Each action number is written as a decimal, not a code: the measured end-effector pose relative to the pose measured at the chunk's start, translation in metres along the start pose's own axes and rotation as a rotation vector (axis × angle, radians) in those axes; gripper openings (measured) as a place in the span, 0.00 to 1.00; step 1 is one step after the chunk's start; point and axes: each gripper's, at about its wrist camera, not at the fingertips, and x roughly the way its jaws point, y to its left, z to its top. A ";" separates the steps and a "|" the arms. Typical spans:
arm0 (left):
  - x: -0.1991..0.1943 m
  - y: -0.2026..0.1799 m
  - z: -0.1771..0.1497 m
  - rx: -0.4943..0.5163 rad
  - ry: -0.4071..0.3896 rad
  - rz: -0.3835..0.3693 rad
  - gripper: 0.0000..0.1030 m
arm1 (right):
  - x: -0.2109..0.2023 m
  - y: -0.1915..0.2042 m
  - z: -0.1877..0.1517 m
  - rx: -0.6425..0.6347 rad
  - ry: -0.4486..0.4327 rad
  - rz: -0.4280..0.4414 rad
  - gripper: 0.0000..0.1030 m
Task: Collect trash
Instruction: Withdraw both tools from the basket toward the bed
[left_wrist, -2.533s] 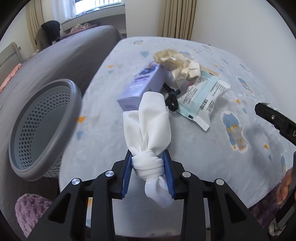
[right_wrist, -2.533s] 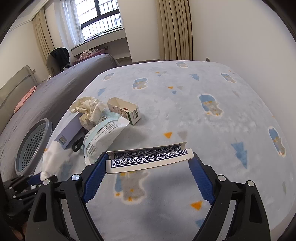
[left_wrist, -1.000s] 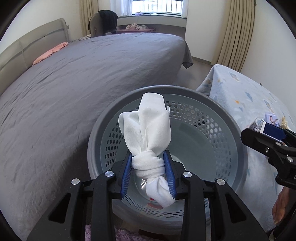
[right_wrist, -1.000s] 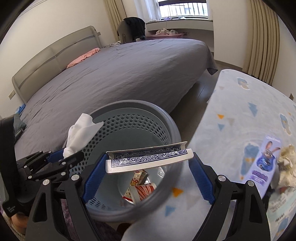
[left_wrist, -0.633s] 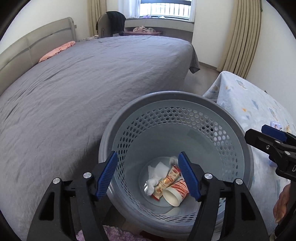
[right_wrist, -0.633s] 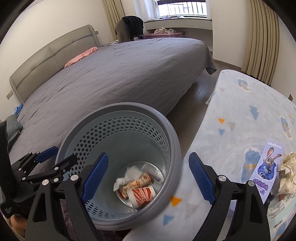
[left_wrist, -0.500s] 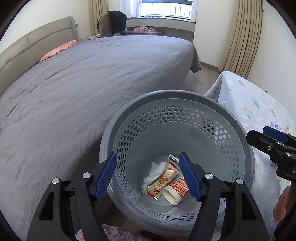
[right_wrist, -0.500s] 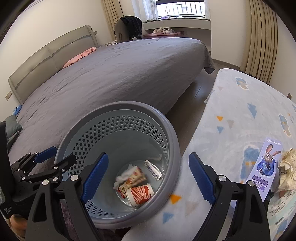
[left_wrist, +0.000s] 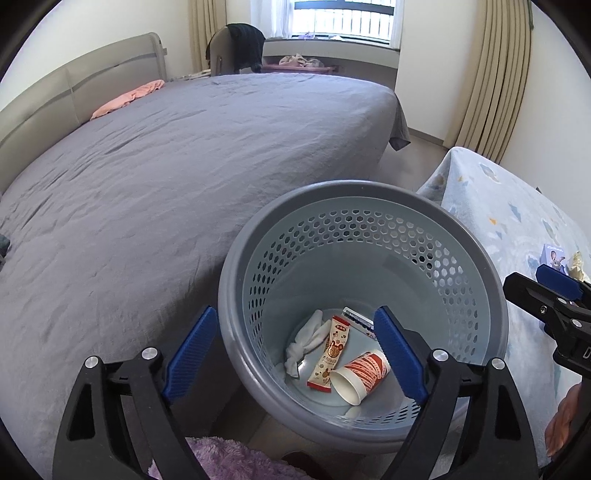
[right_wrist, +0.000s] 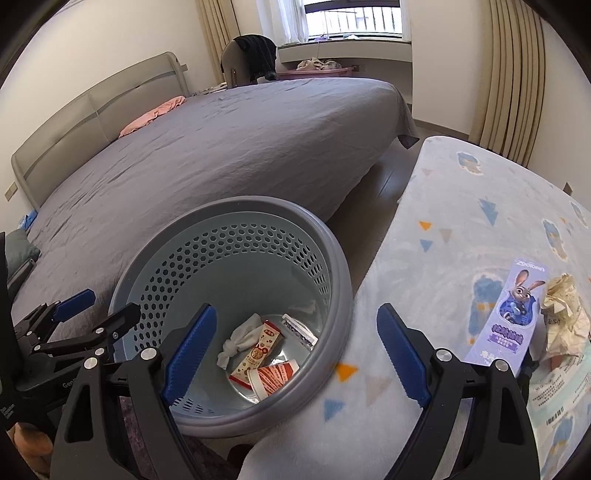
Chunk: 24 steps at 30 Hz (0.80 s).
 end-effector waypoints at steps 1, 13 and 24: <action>-0.002 0.000 0.000 0.000 -0.001 0.001 0.84 | -0.002 0.000 -0.001 0.003 -0.001 -0.001 0.82; -0.029 0.004 -0.010 -0.014 -0.029 0.011 0.90 | -0.031 -0.003 -0.019 0.027 -0.003 -0.023 0.82; -0.054 -0.011 -0.018 0.006 -0.056 -0.006 0.93 | -0.063 -0.018 -0.040 0.062 -0.031 -0.079 0.82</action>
